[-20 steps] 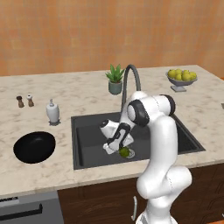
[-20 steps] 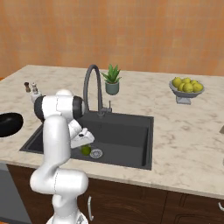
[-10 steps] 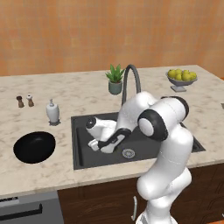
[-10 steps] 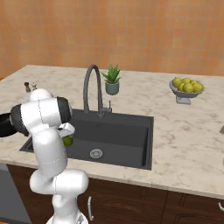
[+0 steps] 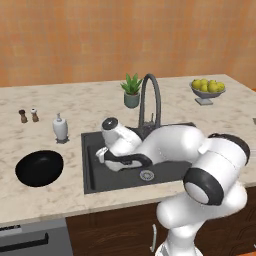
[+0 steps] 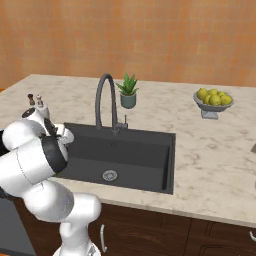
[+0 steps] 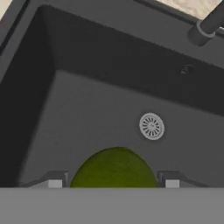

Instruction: Pick the lime from the sink and place it in the bowl. Then pick the bowl and place it in the microwave. Then close the microwave door and press the start button.

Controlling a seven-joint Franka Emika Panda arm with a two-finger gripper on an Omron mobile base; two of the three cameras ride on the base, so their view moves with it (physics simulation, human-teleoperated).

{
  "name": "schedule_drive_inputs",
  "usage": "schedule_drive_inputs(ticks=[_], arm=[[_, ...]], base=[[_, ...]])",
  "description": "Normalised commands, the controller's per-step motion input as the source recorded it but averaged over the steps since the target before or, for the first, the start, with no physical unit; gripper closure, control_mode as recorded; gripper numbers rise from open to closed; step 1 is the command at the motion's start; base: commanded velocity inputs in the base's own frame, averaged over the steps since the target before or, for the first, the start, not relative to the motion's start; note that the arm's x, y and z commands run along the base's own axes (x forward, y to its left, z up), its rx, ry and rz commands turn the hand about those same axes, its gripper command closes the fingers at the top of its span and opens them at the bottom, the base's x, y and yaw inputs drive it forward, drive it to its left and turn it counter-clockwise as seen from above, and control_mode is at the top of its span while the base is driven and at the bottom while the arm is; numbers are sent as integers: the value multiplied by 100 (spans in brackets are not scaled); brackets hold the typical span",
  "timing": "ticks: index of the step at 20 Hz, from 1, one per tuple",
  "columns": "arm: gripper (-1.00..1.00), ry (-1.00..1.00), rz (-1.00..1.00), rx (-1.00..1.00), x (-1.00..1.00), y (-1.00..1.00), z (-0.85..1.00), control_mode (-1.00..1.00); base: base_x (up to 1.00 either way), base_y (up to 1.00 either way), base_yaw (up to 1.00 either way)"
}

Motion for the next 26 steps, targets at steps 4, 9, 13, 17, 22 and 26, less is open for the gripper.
schedule_drive_inputs(ticks=[4, 9, 13, 17, 22, 26], arm=[[100, 0, 17, 24, -46, 38, 100, -100], [100, 1, 32, 20, -8, 97, 100, -100], [100, 3, 32, 13, 30, 100, 64, -100], [100, 15, 23, 1, 56, 100, 19, -100], [100, 18, 7, -12, 16, 100, 0, -100], [100, 8, -4, -33, 0, 100, 0, -100]], base=[[0, 0, 0], [0, 0, 0], [0, 0, 0], [0, 0, 0], [0, 0, 0], [0, 0, 0]])
